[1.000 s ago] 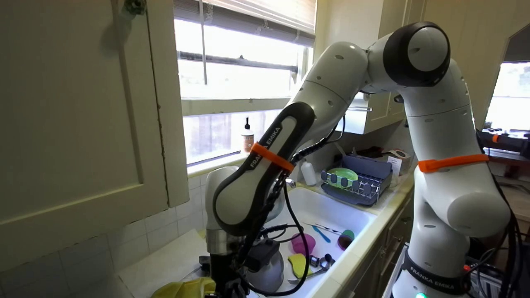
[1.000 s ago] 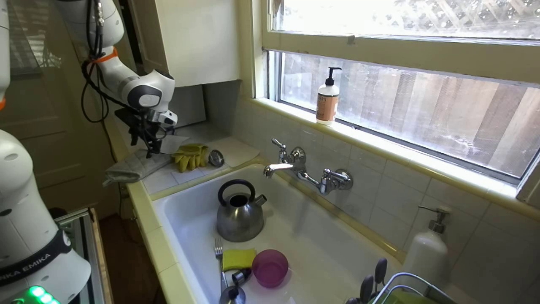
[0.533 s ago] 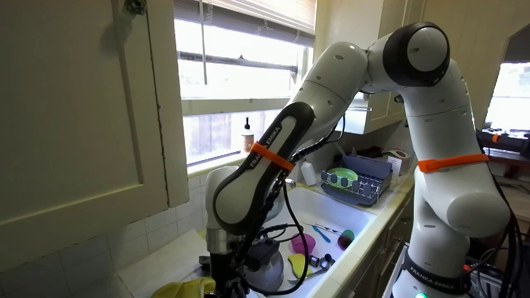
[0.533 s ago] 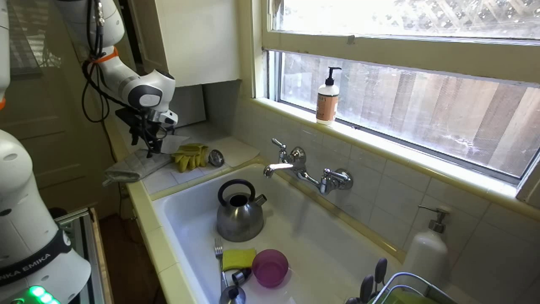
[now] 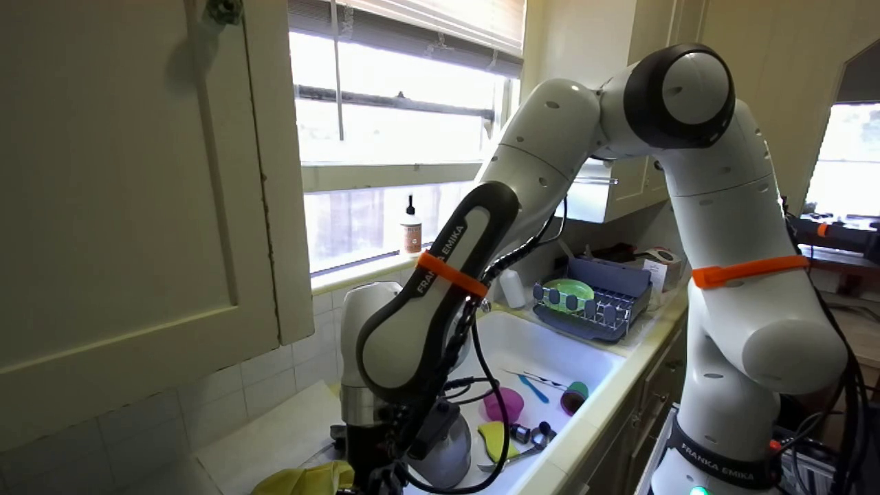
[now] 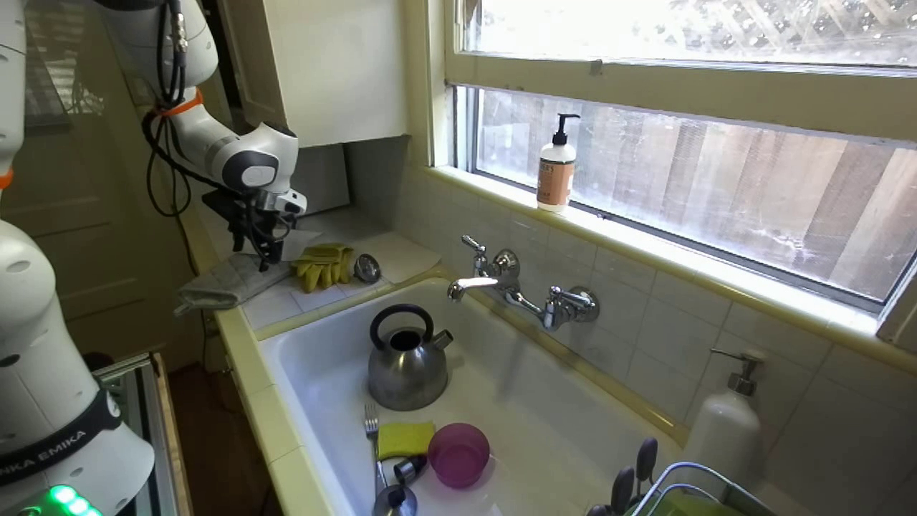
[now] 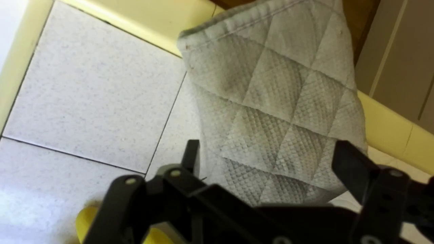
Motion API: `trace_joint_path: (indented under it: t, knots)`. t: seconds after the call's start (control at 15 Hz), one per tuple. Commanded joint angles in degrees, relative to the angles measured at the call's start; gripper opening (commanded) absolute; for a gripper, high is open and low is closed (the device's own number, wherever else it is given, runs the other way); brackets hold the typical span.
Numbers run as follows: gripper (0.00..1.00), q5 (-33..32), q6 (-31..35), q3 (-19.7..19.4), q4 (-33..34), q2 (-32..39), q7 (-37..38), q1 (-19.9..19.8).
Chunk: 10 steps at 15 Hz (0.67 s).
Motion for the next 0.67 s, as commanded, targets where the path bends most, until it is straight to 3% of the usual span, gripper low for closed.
trace_joint_path:
  t: [0.0, 0.6]
  knots:
    - [1.0, 0.0, 7.8, 1.3, -1.0, 1.8, 0.2, 0.0]
    - [1.0, -2.3, 20.4, 3.5, -4.2, 5.5, 1.3, -0.1]
